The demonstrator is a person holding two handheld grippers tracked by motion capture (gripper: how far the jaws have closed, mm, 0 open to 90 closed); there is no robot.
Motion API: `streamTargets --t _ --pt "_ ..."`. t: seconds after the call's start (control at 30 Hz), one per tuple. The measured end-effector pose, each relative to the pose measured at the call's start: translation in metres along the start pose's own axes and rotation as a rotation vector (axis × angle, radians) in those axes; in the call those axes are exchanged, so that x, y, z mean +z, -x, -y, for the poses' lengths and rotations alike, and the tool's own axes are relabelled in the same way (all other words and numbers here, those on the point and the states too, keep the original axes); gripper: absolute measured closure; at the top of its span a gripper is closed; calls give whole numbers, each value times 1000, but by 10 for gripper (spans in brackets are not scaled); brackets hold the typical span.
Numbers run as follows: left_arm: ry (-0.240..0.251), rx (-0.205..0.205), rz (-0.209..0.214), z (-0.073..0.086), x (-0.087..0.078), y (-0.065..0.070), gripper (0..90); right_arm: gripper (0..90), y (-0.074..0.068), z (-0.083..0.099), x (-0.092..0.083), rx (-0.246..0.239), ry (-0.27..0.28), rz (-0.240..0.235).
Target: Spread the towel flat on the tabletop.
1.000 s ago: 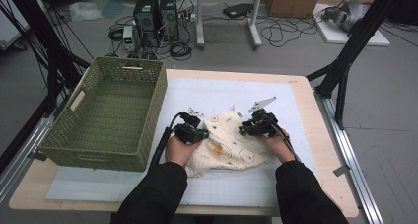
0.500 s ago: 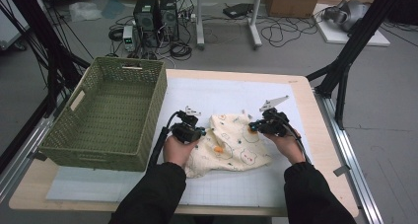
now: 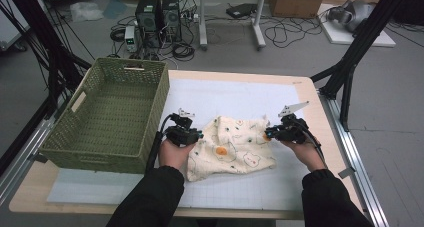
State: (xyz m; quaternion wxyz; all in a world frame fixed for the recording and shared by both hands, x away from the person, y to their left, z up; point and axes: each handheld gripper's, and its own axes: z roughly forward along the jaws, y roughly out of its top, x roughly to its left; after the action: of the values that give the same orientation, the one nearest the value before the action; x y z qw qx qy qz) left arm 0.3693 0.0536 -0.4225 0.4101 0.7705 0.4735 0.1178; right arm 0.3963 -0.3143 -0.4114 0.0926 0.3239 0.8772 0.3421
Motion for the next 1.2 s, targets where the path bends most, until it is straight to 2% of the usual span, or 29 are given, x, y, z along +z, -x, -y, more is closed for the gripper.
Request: streamTargets --t 0.07,0.13,0.17,0.23,0.27,0.33,0.37,0.4,0.43,0.47,0.57,0.63,0.7,0.73,0.87,0.9,0.93,0.97,1.0,1.2 --pt "0 24 -1 -6 4 4 671 660 4 -3 3 12 12 17" --pt "-21 35 -17 -12 10 6 657 619 6 -7 9 19 19 24" --pt "-24 30 -35 -13 14 6 657 585 7 -9 13 16 15 42" --pt "-33 15 -50 -14 21 4 650 584 9 -10 21 9 7 56" --pt "-45 18 -64 -13 25 3 653 586 10 -10 25 10 -14 63" --pt "-72 22 -85 -10 32 1 666 607 12 -8 34 20 -54 53" --pt "-79 35 -87 -8 35 1 698 654 12 -7 34 31 -48 48" --pt "-67 66 -108 -8 35 3 736 728 13 -7 34 32 -43 34" --pt "-68 76 -89 -8 35 3 804 771 12 -8 34 21 -47 20" --pt "-68 67 -83 -8 36 3 869 831 11 -8 35 13 -47 9" --pt "-61 57 -104 -9 34 3 882 868 10 -10 35 -2 -56 4" --pt "-23 50 -136 -11 30 2 884 872 9 -11 32 -4 -59 40" --pt "36 28 -161 -15 23 1 885 874 12 -13 25 -3 -39 69" --pt "72 13 -183 -17 19 0 885 875 13 -15 21 -9 -26 90" --pt "200 -32 -240 -24 5 -6 875 858 22 -29 0 25 53 176" --pt "205 -47 -236 -26 5 -8 824 779 23 -33 -3 35 78 200" --pt "202 -56 -216 -26 5 -10 742 724 25 -35 -5 55 98 200" --pt "195 -53 -217 -25 5 -10 741 704 26 -36 -5 58 104 187" --pt "189 -43 -217 -25 6 -10 741 692 25 -37 -5 48 104 195" --pt "172 -7 -151 -22 3 -4 715 636 15 -26 -2 30 67 138"
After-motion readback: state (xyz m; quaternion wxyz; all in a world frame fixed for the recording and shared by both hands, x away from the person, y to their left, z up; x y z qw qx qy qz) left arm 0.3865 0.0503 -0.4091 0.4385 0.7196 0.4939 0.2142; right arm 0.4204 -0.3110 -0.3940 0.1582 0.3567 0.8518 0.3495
